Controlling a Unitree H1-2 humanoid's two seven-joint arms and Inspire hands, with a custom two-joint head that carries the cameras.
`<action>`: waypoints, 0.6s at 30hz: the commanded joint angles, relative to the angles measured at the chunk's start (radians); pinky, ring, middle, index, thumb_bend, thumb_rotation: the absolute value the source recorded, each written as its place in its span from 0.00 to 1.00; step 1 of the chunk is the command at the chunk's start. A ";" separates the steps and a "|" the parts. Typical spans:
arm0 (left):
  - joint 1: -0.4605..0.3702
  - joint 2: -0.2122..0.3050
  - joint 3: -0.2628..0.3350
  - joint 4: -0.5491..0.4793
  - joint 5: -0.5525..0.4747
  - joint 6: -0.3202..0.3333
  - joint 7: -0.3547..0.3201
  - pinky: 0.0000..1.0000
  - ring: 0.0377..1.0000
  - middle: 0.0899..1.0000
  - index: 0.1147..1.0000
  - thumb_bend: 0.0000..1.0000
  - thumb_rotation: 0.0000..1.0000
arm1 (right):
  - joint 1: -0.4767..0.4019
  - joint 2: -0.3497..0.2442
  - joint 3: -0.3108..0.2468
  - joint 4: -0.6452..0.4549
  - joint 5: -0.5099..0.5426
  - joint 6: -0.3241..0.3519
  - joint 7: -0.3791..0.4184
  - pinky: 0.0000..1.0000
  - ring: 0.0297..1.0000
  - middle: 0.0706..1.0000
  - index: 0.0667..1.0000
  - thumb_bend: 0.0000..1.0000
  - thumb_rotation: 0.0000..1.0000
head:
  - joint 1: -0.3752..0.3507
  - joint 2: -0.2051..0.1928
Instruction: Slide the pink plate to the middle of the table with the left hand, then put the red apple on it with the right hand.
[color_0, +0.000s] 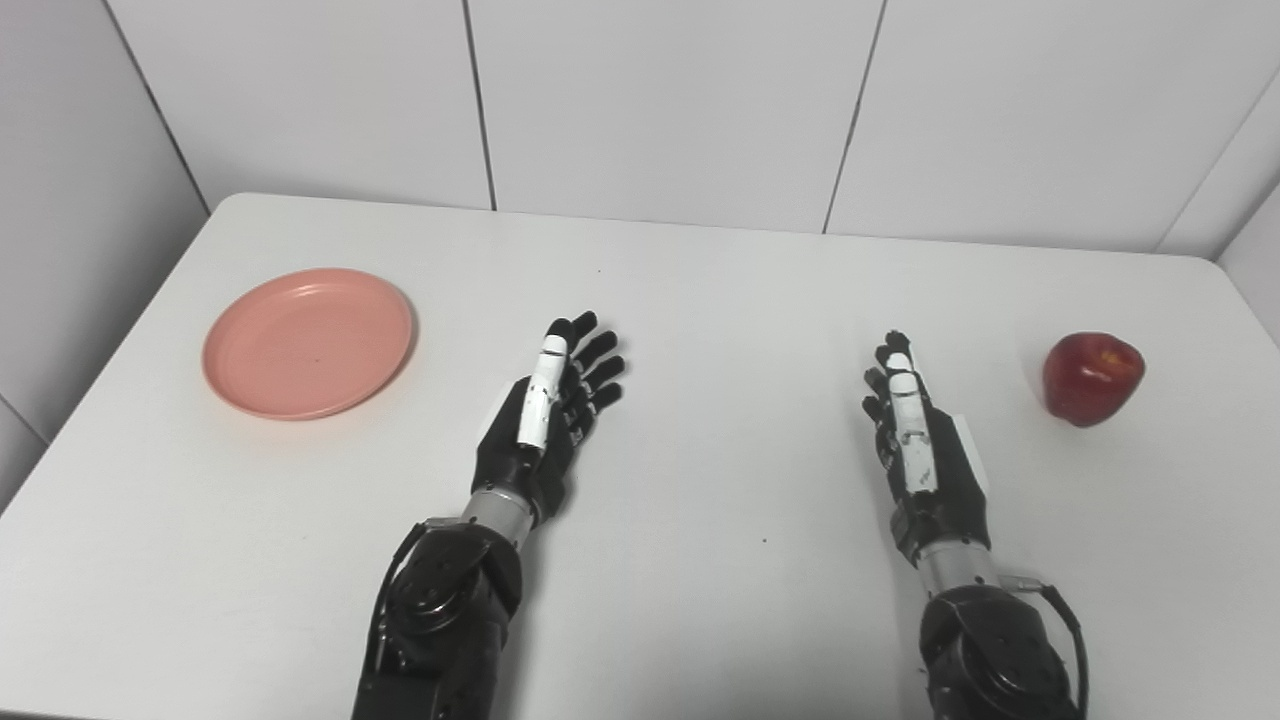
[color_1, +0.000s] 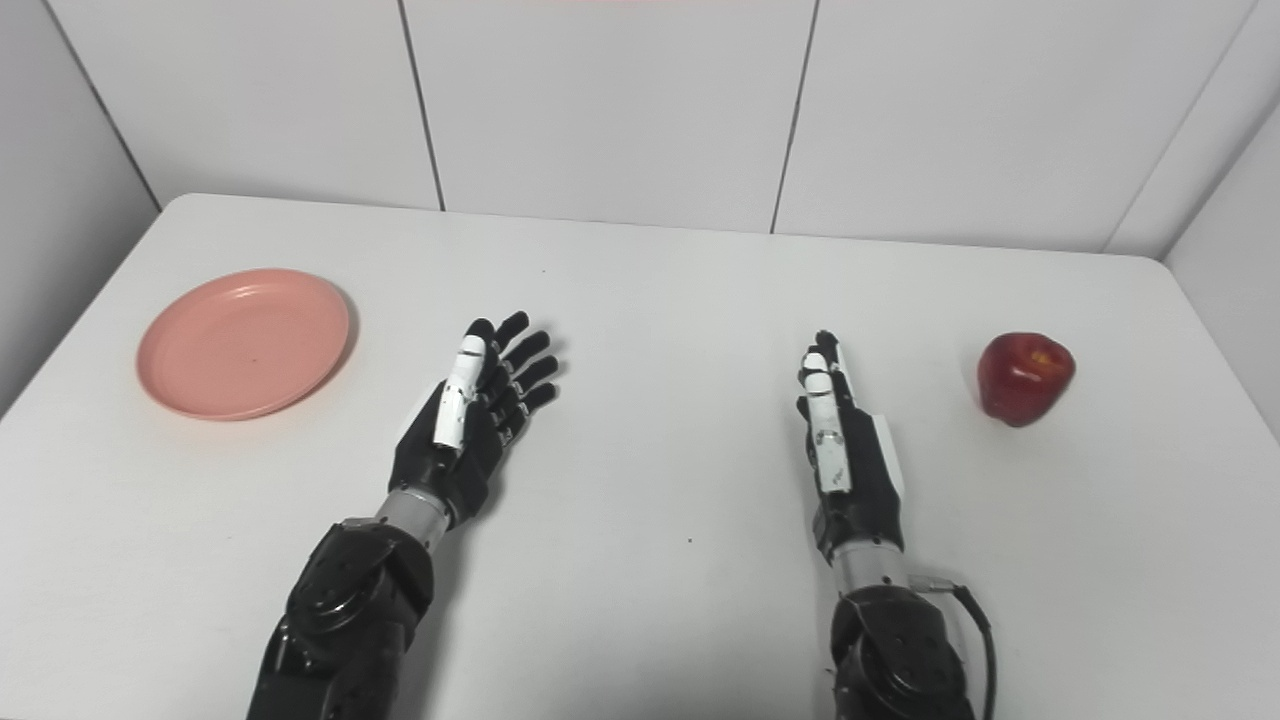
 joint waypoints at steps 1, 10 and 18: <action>-0.008 -0.022 -0.021 -0.011 0.017 -0.059 0.000 0.92 0.91 0.92 0.91 0.41 1.00 | -0.013 -0.018 -0.006 -0.023 0.007 -0.056 0.023 1.00 0.99 1.00 1.00 0.25 1.00 | 0.021 -0.010; -0.008 -0.045 -0.041 0.036 0.031 -0.099 -0.001 0.92 0.91 0.93 0.92 0.42 1.00 | -0.006 -0.037 -0.022 -0.011 0.052 -0.076 0.047 1.00 0.99 0.99 0.99 0.22 1.00 | 0.113 -0.061; -0.008 -0.046 -0.046 0.052 0.037 -0.122 -0.006 0.92 0.91 0.93 0.92 0.43 1.00 | 0.000 -0.033 -0.024 -0.030 0.064 -0.070 0.047 1.00 1.00 1.00 0.99 0.19 1.00 | 0.119 -0.069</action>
